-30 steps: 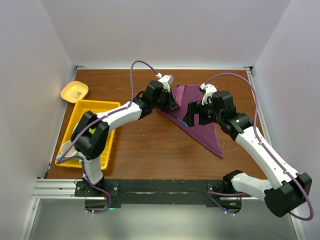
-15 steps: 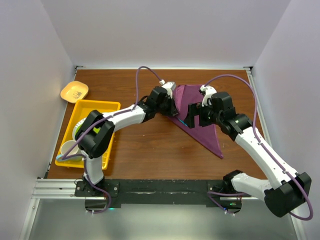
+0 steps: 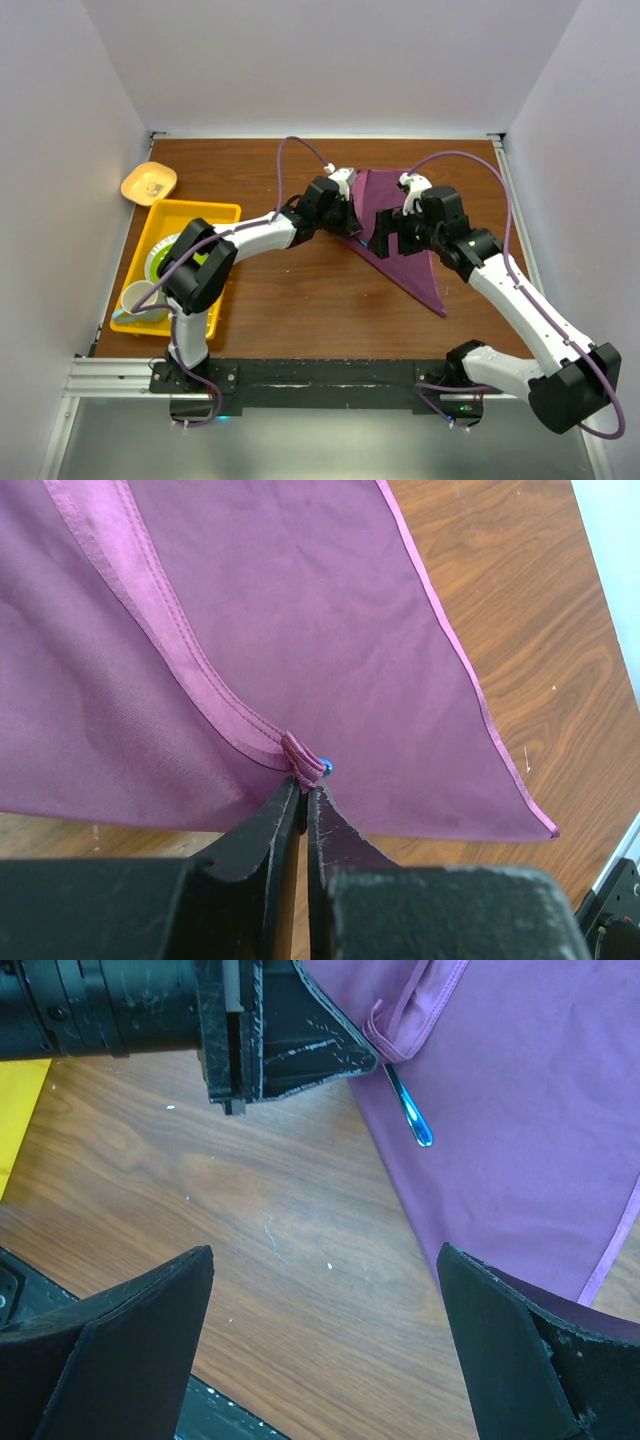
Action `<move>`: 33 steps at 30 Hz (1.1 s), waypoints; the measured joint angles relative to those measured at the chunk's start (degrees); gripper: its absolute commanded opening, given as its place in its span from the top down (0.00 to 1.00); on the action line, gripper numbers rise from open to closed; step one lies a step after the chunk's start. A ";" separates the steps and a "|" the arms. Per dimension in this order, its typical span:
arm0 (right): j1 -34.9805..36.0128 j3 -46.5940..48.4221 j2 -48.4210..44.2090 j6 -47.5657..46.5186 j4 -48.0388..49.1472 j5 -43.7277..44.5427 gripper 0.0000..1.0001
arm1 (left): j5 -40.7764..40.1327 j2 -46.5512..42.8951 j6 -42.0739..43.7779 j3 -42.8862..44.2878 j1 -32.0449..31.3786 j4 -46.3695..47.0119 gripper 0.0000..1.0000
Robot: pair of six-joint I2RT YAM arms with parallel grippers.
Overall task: Fold the napkin, place the utensils inside, and roll it up
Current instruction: Fold the napkin
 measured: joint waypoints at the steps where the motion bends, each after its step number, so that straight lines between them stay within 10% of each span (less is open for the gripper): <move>1: 0.00 0.00 0.09 0.04 0.00 0.00 0.02 | 0.11 0.17 0.00 0.00 -0.15 0.20 0.87; 13: -4.42 -0.46 6.71 5.09 0.17 2.80 0.02 | 4.68 1.81 -1.53 -1.31 -1.31 2.36 0.30; 21: -10.54 0.96 14.34 6.27 0.83 2.16 0.02 | 7.19 -2.95 -3.52 -1.07 1.46 1.51 0.63; 33: -9.11 3.04 31.43 5.51 9.14 -10.60 0.37 | 6.54 -6.62 -6.14 -5.40 7.19 1.22 0.64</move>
